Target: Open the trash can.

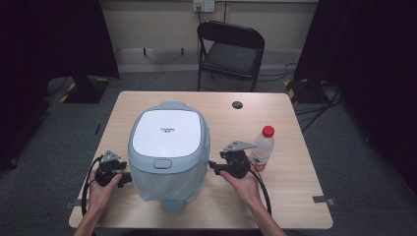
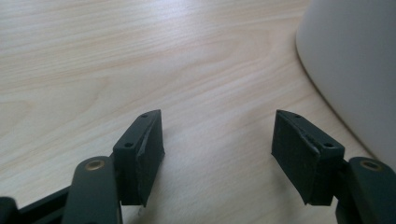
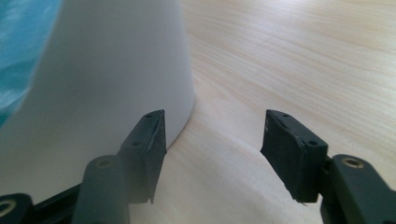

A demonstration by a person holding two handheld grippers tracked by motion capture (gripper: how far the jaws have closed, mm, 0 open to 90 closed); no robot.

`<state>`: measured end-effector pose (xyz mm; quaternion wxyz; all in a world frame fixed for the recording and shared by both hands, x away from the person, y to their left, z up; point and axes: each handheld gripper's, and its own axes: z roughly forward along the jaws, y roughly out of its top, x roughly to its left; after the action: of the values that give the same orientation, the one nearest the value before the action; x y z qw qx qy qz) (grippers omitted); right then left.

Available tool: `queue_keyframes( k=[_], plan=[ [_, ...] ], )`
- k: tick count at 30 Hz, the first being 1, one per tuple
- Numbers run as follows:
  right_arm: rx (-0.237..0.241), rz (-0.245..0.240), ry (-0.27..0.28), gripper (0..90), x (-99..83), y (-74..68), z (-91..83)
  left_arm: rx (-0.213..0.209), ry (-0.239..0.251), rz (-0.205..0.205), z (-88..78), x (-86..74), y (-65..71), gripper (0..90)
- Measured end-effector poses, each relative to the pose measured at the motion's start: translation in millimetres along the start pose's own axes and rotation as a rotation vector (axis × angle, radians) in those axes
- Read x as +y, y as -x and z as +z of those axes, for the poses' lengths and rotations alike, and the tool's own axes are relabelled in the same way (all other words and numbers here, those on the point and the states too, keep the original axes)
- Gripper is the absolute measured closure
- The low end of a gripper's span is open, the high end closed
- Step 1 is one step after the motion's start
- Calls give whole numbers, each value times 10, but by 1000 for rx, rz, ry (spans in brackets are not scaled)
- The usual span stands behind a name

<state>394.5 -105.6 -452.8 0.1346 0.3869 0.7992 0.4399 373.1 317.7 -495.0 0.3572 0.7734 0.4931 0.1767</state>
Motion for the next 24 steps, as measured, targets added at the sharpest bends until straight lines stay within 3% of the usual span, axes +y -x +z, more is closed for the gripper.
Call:
queue_keyframes(
  k=[2, 4, 9, 14, 18, 20, 22, 24],
  plan=[
    [13, 5, 15, 428, -42, -5, -49, 28, 5, 20, 13, -14, 12, 314],
    [21, -1, 7, 463, -53, -13, -101, 48, 17, 68, 32, -33, 30, 294],
    [-5, -9, 3, 509, -31, -25, -275, 48, 29, 60, 48, -47, 4, 231],
    [19, -13, 39, 540, 7, -58, -482, 50, 19, 64, 54, -44, -6, 176],
    [6, -17, 92, 591, 86, -101, -654, 46, 19, 66, 55, -44, -7, 165],
    [31, -20, 136, 630, 184, -114, -790, 47, 18, 64, 55, -45, -6, 164],
    [42, -26, 147, 639, 225, -121, -832, 48, 19, 62, 55, -45, -4, 163],
    [85, -32, 179, 666, 335, -151, -918, 46, 17, 65, 56, -44, -6, 161]
  ],
)
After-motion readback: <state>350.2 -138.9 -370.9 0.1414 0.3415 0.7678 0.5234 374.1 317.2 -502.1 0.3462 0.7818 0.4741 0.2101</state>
